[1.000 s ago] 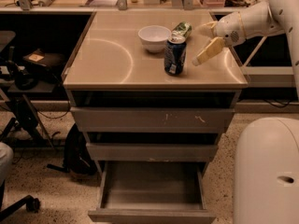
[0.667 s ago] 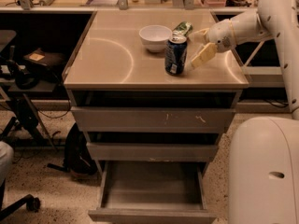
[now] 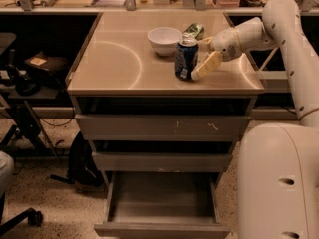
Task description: Place pepsi can into bottom drawer
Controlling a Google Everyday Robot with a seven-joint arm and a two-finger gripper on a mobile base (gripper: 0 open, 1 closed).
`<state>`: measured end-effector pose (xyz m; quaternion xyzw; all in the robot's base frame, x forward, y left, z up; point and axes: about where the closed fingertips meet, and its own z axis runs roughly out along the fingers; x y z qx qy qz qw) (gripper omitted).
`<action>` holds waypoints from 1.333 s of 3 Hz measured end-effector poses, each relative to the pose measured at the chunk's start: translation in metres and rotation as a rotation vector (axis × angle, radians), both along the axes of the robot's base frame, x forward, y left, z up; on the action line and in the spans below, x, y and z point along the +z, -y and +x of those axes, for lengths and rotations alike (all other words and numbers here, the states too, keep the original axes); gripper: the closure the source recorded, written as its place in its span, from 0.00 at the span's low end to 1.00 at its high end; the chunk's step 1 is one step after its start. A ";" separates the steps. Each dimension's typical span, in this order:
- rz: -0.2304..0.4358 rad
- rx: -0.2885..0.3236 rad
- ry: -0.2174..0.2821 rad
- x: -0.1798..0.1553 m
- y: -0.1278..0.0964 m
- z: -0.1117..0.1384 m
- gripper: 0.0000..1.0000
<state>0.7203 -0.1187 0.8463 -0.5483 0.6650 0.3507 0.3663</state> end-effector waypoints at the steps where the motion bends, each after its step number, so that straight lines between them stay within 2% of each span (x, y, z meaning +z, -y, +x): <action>1: 0.000 0.000 0.000 0.000 0.000 0.000 0.18; 4: 0.000 0.000 0.000 0.000 0.000 0.000 0.88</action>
Offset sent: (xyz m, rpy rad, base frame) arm 0.0002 0.0004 -0.0001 0.0002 0.0000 0.0000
